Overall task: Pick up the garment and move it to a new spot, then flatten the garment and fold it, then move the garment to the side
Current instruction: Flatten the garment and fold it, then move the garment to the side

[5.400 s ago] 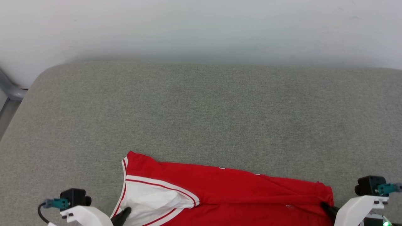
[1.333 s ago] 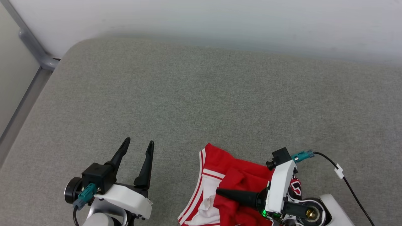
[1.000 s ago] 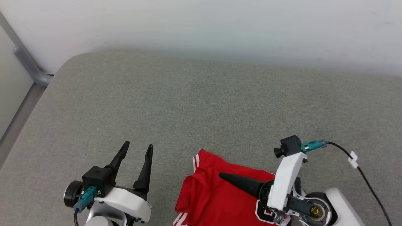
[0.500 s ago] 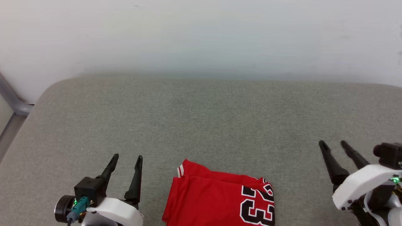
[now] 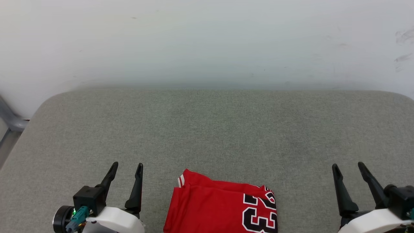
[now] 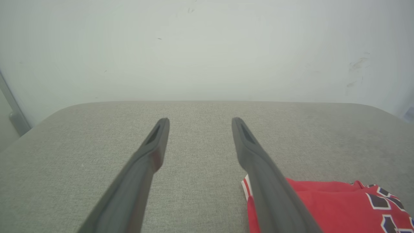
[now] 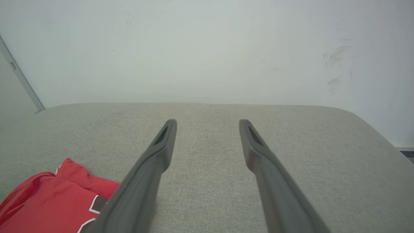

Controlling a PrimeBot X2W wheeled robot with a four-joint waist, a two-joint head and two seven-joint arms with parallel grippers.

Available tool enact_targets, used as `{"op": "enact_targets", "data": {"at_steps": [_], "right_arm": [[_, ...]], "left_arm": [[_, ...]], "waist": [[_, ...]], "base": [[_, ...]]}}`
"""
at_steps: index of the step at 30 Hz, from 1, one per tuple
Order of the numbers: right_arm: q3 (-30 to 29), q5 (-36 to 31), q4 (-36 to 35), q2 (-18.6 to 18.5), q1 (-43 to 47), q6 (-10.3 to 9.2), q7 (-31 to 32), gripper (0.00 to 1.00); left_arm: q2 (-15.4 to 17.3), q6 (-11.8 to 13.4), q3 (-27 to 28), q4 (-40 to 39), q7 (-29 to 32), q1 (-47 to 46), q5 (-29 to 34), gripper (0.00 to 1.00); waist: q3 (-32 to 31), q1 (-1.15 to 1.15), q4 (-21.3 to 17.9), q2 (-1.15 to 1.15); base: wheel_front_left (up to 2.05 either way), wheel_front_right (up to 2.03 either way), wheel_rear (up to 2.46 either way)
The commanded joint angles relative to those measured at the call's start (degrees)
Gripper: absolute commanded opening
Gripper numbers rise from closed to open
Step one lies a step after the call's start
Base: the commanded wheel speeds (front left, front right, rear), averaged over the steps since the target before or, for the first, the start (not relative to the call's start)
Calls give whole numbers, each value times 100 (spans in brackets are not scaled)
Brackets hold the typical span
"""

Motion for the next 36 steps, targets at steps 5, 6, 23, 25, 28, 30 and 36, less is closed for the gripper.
{"op": "enact_targets", "data": {"at_steps": [5, 6, 23, 25, 28, 30, 36], "right_arm": [[87, -159, -147, 125, 374, -2, -58, 100], [99, -195, -164, 138, 412, -2, -40, 100], [-269, 248, -38, 226, 528, -2, 572, 100], [-416, 462, 190, 158, 510, -2, 849, 100], [-483, 907, 531, 3, 414, -2, 1371, 100], [-482, 1144, 711, -97, 350, -2, 1770, 100], [-170, 1739, 854, -174, 184, -2, 2776, 100]], "left_arm": [[40, 47, 7, 20, -37, 64, 37, 100], [43, 51, 10, 20, -39, 78, 40, 100], [45, 68, -49, 94, -70, -33, 45, 100], [34, 47, -61, 77, -64, -101, 62, 100], [-6, -5, -104, 61, -72, -191, 88, 100], [-37, -26, -120, 62, -79, -257, 91, 100], [-118, -100, -144, 7, -91, -473, 127, 100]], "waist": [[-46, 0, -34, 0], [-54, 0, -44, 0], [-14, 0, 2, 0], [54, 0, 55, 0], [166, 0, 177, 0], [244, 0, 269, 0], [595, 0, 520, 0]], "base": [[0, 0, 0], [0, 0, 0], [0, 0, 0], [0, 0, 0], [0, 0, 0], [0, 0, 0], [0, 0, 0]]}}
